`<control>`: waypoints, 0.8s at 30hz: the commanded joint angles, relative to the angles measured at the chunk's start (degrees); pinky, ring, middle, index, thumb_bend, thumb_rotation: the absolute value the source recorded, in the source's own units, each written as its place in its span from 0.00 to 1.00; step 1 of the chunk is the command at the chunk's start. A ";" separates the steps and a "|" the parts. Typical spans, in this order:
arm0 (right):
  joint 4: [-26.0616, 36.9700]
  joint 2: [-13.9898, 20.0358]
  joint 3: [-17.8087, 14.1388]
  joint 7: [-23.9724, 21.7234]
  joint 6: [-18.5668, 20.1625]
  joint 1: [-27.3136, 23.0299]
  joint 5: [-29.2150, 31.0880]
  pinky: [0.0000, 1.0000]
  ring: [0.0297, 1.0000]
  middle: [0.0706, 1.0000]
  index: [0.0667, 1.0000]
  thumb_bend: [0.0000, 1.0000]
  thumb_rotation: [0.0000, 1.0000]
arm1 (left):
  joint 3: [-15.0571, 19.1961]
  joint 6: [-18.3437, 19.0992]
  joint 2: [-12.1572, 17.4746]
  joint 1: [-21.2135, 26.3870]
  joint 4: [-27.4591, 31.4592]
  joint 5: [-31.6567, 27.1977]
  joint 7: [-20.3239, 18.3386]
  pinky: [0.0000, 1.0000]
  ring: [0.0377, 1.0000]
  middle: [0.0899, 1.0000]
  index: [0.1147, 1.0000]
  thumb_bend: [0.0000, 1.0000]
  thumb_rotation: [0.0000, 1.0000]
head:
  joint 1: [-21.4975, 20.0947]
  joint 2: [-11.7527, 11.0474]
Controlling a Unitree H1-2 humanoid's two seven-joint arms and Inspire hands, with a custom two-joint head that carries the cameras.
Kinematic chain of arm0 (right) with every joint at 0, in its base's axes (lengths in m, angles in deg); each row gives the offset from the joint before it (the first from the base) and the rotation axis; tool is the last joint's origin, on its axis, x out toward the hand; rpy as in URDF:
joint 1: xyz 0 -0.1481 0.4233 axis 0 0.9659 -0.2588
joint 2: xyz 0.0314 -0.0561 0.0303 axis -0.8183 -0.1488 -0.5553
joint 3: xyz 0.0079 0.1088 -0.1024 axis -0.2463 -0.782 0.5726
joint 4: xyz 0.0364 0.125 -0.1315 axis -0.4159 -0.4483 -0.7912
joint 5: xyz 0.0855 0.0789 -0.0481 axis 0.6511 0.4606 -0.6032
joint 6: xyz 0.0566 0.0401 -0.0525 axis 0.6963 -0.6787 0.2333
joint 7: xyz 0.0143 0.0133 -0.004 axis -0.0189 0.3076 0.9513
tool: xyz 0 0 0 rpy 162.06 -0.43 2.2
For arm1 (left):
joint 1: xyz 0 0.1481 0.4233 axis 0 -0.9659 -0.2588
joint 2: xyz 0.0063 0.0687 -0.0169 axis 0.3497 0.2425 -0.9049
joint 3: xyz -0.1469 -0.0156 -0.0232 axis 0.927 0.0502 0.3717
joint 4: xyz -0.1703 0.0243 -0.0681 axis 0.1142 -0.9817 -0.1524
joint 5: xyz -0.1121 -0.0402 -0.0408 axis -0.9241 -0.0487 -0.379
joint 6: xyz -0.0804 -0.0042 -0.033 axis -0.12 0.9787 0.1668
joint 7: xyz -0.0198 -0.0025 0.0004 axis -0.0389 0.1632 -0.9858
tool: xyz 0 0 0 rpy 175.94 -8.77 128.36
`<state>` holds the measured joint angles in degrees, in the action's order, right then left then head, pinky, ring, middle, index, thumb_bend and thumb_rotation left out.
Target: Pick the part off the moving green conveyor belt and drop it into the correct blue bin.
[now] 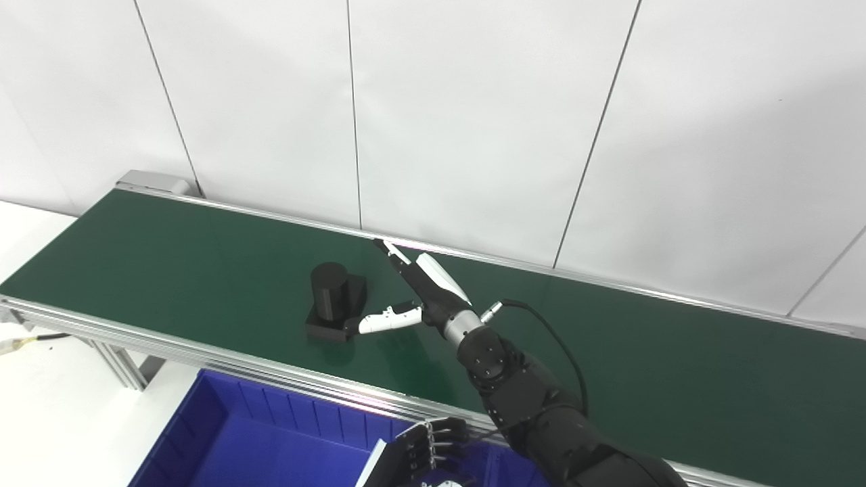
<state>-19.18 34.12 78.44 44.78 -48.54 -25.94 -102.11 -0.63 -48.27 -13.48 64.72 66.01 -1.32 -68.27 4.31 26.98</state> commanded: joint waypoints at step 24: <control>-0.68 -2.45 -0.90 4.79 -3.06 -2.00 0.93 0.94 0.94 0.94 1.00 0.89 0.27 | -1.51 -2.33 0.20 0.10 0.91 1.65 1.42 0.53 0.60 0.64 0.65 0.59 0.00 | 0.81 -0.10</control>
<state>-20.20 33.46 77.50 47.92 -48.76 -25.96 -101.21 -1.96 -48.28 -13.39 64.26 66.31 0.18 -66.75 5.10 26.81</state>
